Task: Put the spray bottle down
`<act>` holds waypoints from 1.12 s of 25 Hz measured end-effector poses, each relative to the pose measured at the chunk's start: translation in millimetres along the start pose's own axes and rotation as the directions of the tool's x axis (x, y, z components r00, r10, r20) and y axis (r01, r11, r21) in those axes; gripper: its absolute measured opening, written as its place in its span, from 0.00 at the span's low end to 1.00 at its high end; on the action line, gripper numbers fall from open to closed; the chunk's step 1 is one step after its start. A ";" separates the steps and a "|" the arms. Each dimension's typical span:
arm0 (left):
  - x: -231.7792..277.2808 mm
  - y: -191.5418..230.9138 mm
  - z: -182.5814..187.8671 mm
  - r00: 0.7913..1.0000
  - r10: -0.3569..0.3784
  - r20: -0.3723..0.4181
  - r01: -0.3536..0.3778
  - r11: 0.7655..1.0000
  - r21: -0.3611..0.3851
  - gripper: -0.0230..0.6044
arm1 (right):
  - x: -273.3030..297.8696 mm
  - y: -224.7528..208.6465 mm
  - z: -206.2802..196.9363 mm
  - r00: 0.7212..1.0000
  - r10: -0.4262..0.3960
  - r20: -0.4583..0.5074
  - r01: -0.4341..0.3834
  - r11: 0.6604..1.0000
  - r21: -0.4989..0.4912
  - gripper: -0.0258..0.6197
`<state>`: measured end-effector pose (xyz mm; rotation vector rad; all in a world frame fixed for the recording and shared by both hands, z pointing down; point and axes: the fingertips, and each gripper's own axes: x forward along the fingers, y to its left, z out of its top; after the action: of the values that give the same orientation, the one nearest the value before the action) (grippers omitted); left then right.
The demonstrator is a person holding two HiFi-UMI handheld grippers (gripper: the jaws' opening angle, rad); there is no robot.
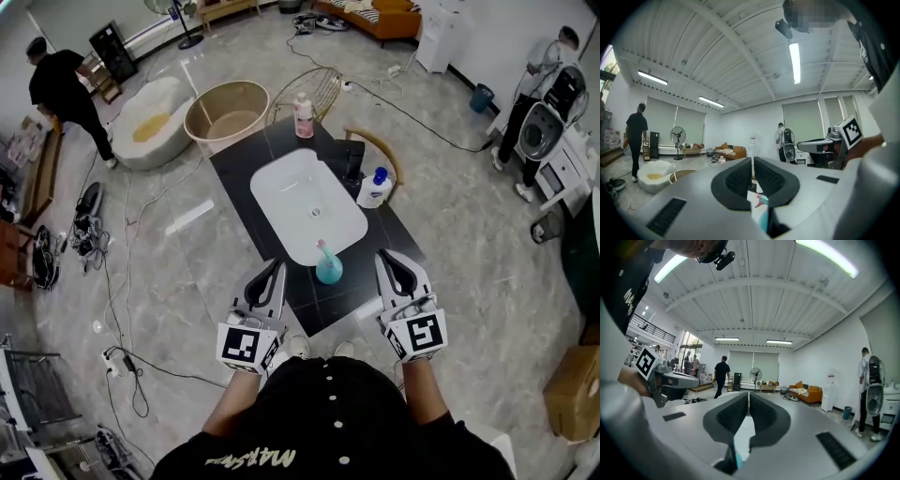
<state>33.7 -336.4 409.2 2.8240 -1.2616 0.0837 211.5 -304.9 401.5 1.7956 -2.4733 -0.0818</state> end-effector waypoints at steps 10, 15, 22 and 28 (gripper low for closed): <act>14.7 -7.2 26.4 0.998 -0.032 0.062 0.030 0.999 0.030 0.07 | -28.3 -21.6 20.8 0.993 -0.111 0.050 0.111 0.994 0.010 0.03; 11.6 -9.6 25.4 0.998 -0.033 0.061 0.031 0.999 0.027 0.07 | -32.1 -24.7 25.0 0.991 -0.127 0.049 0.128 0.991 -0.025 0.03; 9.9 -16.4 33.5 0.996 -0.038 0.079 0.036 0.999 0.034 0.07 | -32.7 -29.2 29.9 0.990 -0.127 0.055 0.129 0.991 -0.033 0.03; 9.9 -14.6 34.0 0.997 -0.031 0.073 0.029 0.999 0.038 0.07 | -26.2 -27.8 30.0 0.993 -0.105 0.051 0.107 0.994 -0.034 0.03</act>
<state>52.2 -336.2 375.6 2.9017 -1.2437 0.0023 242.8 -288.9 368.1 1.9317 -2.3904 -0.1784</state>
